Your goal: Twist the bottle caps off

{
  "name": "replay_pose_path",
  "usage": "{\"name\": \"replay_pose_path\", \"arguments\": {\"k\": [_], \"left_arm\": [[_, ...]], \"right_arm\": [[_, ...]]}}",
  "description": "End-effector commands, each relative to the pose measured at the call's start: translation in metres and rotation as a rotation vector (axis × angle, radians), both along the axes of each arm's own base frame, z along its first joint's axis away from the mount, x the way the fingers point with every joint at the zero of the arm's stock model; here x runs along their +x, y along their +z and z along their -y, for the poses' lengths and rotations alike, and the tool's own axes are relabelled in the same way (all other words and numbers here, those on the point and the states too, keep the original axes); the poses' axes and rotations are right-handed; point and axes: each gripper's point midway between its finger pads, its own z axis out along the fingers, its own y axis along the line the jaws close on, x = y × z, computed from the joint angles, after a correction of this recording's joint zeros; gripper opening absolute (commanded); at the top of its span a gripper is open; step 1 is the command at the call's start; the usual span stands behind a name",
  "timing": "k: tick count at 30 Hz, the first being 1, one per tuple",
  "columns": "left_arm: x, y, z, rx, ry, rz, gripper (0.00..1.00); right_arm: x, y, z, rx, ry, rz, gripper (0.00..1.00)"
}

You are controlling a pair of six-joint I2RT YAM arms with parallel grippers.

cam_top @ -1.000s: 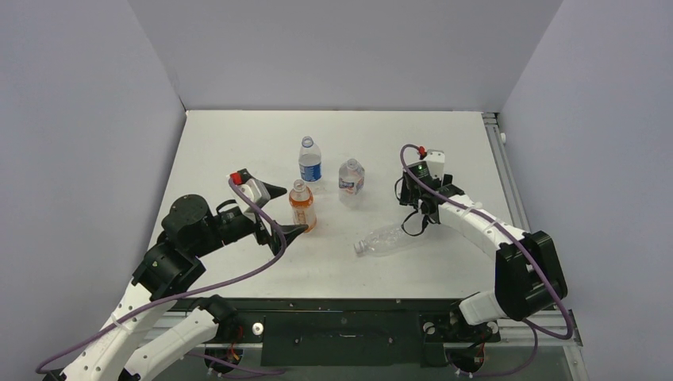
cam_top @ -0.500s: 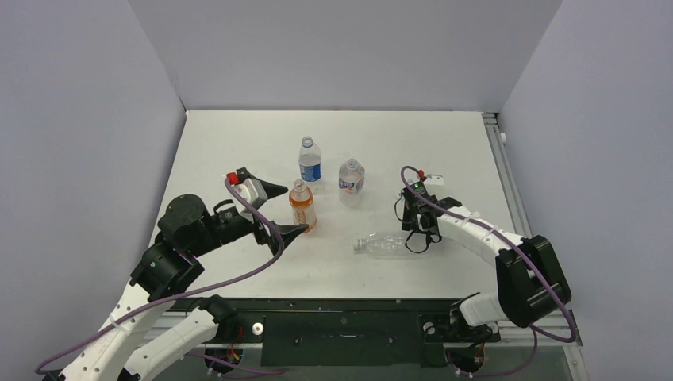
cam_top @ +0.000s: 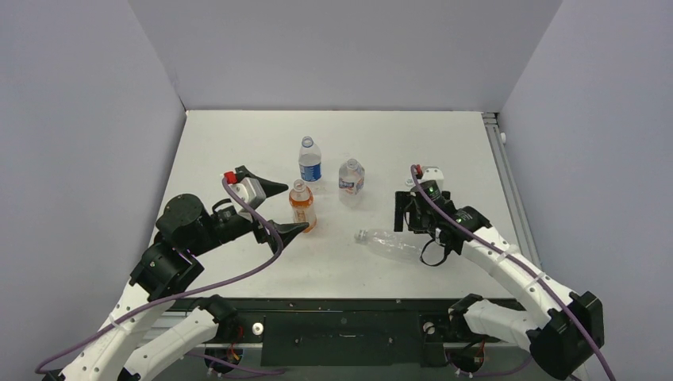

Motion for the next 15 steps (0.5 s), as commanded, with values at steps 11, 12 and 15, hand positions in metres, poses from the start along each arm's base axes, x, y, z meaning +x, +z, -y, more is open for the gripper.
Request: {"name": "replay_pose_path", "arguments": {"k": [11,12,15], "left_arm": [[-0.006,0.049,-0.001,-0.071,-0.020,0.092,0.97],[-0.006,0.050,-0.001,-0.072,-0.021,0.095,0.97],[-0.007,0.050,0.000,-0.070,-0.025,0.094,0.97]], "right_arm": [[-0.013,-0.020,-0.102,0.065,0.632,-0.190,0.85],[-0.014,-0.020,-0.103,0.070,0.637,-0.187,0.85],[-0.019,-0.027,-0.100,0.047,0.637,-0.195,0.85]]}}
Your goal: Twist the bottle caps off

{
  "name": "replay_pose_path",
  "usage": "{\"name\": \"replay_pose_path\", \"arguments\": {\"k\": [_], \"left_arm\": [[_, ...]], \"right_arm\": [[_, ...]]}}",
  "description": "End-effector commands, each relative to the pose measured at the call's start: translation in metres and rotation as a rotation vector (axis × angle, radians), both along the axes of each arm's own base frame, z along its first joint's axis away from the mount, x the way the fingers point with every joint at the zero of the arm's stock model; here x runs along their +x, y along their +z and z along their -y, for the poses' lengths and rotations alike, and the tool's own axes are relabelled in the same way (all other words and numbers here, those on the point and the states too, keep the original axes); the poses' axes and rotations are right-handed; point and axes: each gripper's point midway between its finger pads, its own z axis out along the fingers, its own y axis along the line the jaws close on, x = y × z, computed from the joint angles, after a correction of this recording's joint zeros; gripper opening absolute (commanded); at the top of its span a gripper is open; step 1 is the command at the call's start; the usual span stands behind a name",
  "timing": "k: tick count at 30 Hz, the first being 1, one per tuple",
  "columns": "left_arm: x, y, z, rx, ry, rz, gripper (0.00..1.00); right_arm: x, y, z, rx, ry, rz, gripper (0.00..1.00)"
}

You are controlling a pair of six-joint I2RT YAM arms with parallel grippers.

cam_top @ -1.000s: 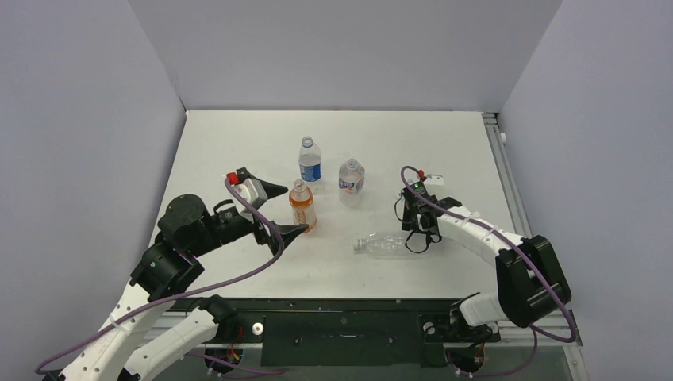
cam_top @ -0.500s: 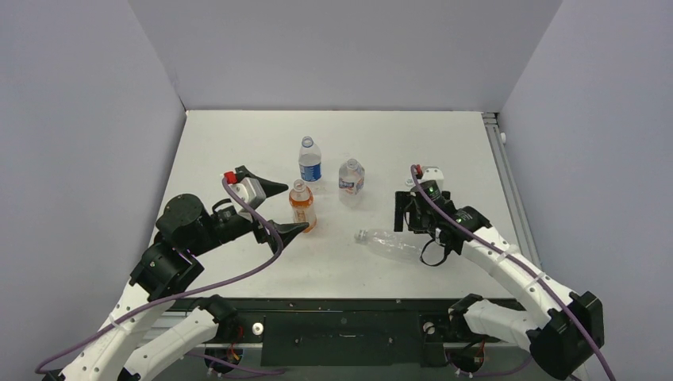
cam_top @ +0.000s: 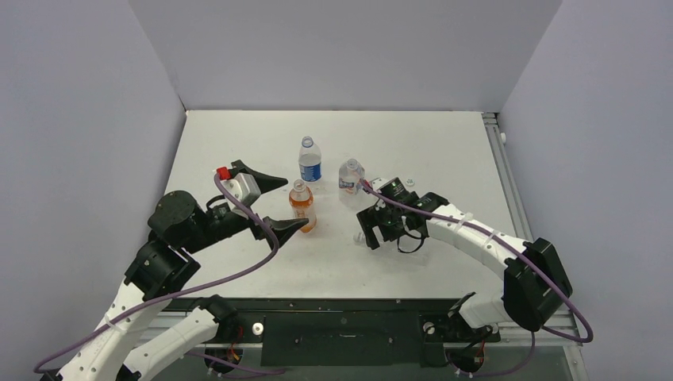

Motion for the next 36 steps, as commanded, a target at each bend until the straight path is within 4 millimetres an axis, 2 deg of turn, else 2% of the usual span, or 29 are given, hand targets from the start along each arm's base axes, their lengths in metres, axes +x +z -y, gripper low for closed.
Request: {"name": "replay_pose_path", "arguments": {"k": [1,7,14,19,23,26,30,33,36], "left_arm": [[-0.005,0.027,-0.002,-0.041,-0.011,0.065,0.96],[-0.005,0.030,-0.001,-0.054,-0.014,0.054,0.97],[-0.006,0.036,-0.001,-0.056,-0.018,0.056,0.96],[-0.006,0.037,0.000,-0.059,-0.022,0.060,0.97],[-0.006,0.036,-0.001,-0.057,-0.021,0.056,0.97],[-0.007,0.034,0.000,-0.060,-0.023,0.039,0.96],[-0.009,0.032,0.000,-0.070,-0.029,0.025,0.97],[-0.007,0.033,-0.002,-0.077,-0.011,0.031,0.97],[-0.005,0.040,-0.005,-0.099,0.011,0.047,0.96]], "right_arm": [[0.002,0.008,-0.007,0.013,0.043,0.046,0.85],[-0.002,-0.020,0.000,-0.101,0.008,-0.009,0.86],[-0.001,-0.037,0.004,-0.173,-0.019,-0.037,0.85],[0.006,-0.041,0.012,-0.235,-0.057,-0.028,0.78],[0.011,-0.035,0.010,-0.212,-0.100,-0.008,0.65],[0.012,-0.026,0.004,-0.164,-0.116,0.005,0.51],[0.016,-0.003,-0.001,-0.104,-0.132,0.047,0.40],[0.017,0.028,-0.003,-0.040,-0.148,0.096,0.37],[0.023,0.080,-0.012,0.069,-0.156,0.181,0.34]]}}
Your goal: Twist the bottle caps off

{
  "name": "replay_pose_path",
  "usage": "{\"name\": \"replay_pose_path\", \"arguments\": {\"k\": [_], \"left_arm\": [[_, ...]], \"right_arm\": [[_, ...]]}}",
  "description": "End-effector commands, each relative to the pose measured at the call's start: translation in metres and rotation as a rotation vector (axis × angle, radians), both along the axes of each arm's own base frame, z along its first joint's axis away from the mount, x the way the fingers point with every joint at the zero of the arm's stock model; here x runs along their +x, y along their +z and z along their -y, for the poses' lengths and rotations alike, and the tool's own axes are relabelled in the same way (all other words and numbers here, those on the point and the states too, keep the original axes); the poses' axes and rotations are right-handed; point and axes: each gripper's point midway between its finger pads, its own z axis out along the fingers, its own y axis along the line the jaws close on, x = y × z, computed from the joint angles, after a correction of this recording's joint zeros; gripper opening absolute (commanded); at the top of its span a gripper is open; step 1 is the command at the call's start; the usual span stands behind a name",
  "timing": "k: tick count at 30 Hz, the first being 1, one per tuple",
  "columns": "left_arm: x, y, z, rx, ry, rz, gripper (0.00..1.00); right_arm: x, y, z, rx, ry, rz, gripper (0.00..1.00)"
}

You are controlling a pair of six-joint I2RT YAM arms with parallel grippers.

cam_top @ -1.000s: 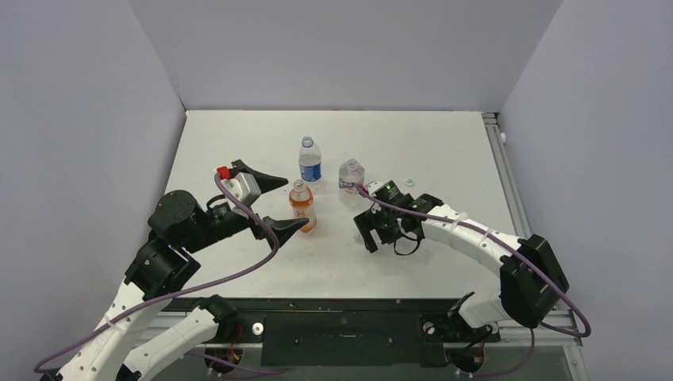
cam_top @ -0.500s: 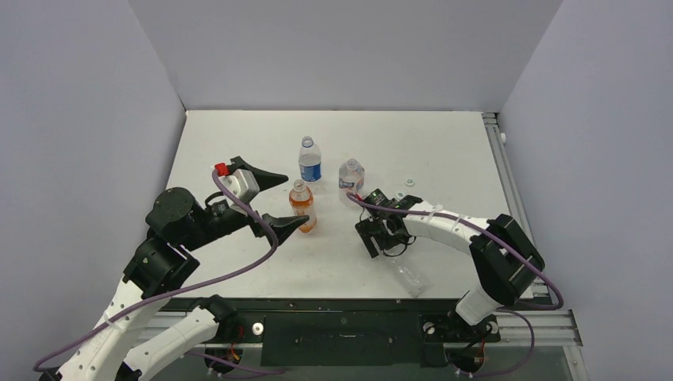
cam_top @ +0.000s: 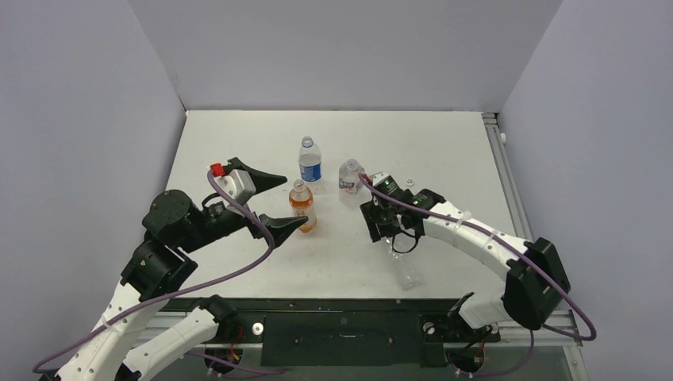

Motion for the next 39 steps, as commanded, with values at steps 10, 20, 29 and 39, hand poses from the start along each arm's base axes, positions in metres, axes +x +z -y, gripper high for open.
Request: {"name": "replay_pose_path", "arguments": {"k": [10,20,29,39], "left_arm": [[-0.002,0.029,0.006,-0.166,-0.019,-0.045,0.97],[-0.021,0.025,0.030,-0.177,-0.209,-0.123,0.97],[-0.025,0.024,0.032,-0.149,-0.245,-0.095,0.97],[-0.008,0.025,0.028,-0.150,-0.154,-0.051,0.93]], "right_arm": [[0.020,0.355,-0.076,0.876,0.034,0.692,0.25],[-0.020,0.459,-0.137,1.144,0.153,0.889,0.22],[-0.040,0.477,-0.173,1.246,0.231,0.875,0.19],[-0.052,0.472,-0.179,1.278,0.253,0.868,0.17]]}}
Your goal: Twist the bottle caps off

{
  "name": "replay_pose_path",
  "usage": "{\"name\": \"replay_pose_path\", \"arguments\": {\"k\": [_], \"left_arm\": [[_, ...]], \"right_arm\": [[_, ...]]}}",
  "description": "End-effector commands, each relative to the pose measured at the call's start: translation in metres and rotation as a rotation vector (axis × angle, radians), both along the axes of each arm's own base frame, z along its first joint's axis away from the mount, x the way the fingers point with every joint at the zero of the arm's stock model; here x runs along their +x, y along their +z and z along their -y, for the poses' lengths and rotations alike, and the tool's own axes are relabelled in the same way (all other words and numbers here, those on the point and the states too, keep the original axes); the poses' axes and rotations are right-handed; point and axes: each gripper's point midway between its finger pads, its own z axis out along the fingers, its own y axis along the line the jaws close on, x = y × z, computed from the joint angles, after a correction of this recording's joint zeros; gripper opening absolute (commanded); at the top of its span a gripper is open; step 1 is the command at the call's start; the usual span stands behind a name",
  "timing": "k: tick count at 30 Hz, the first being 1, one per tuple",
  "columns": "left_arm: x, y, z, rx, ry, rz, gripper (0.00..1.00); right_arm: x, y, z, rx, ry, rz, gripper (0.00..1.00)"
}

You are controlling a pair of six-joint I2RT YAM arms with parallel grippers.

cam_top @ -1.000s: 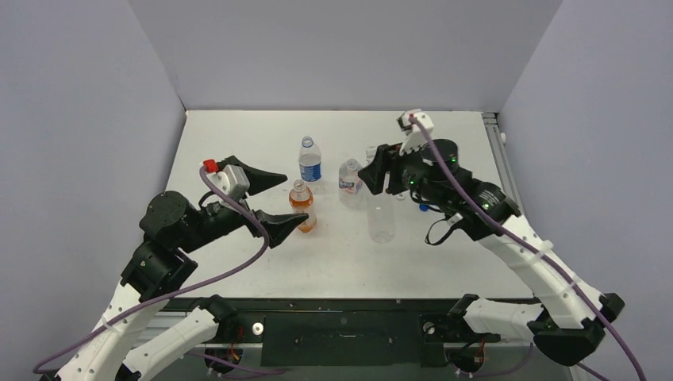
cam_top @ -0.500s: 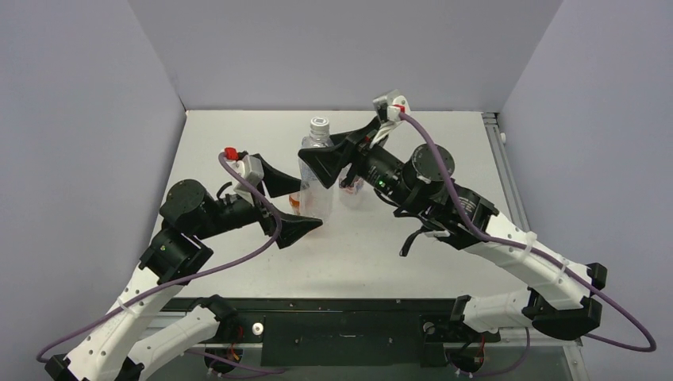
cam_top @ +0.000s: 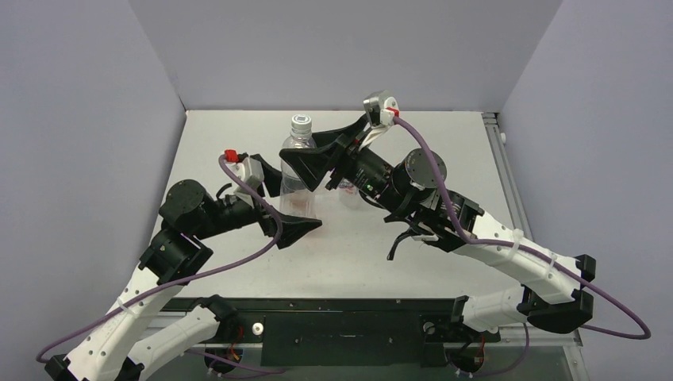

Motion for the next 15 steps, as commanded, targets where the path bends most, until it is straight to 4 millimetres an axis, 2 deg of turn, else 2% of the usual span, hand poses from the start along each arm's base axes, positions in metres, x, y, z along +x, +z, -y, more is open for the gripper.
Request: {"name": "replay_pose_path", "arguments": {"k": [1,4,6,7,9,12,13,15], "left_arm": [[0.007,0.023,-0.006,-0.054,0.059,0.080,0.93],[0.018,0.032,-0.010,-0.079,0.121,0.098,0.85],[0.022,0.039,-0.013,-0.100,0.148,0.112,0.71],[0.023,0.042,-0.015,-0.108,0.159,0.117,0.59],[0.023,0.048,-0.016,-0.122,0.163,0.127,0.46],[0.021,0.048,-0.017,-0.119,0.163,0.139,0.35],[0.021,0.048,-0.017,-0.116,0.162,0.144,0.28],[0.022,0.045,-0.018,-0.101,0.171,0.157,0.21]], "right_arm": [[-0.010,0.030,0.009,0.106,0.009,0.051,0.17],[-0.013,0.025,0.006,0.093,0.016,0.051,0.16],[-0.015,0.021,0.004,0.079,0.014,0.053,0.16],[-0.014,0.019,0.005,0.072,0.005,0.053,0.16],[-0.015,0.015,0.005,0.062,0.001,0.054,0.16],[-0.014,0.012,0.005,0.054,-0.005,0.051,0.17],[-0.014,0.010,0.004,0.049,-0.007,0.048,0.19],[-0.011,0.008,0.005,0.033,-0.026,0.029,0.41]]}}
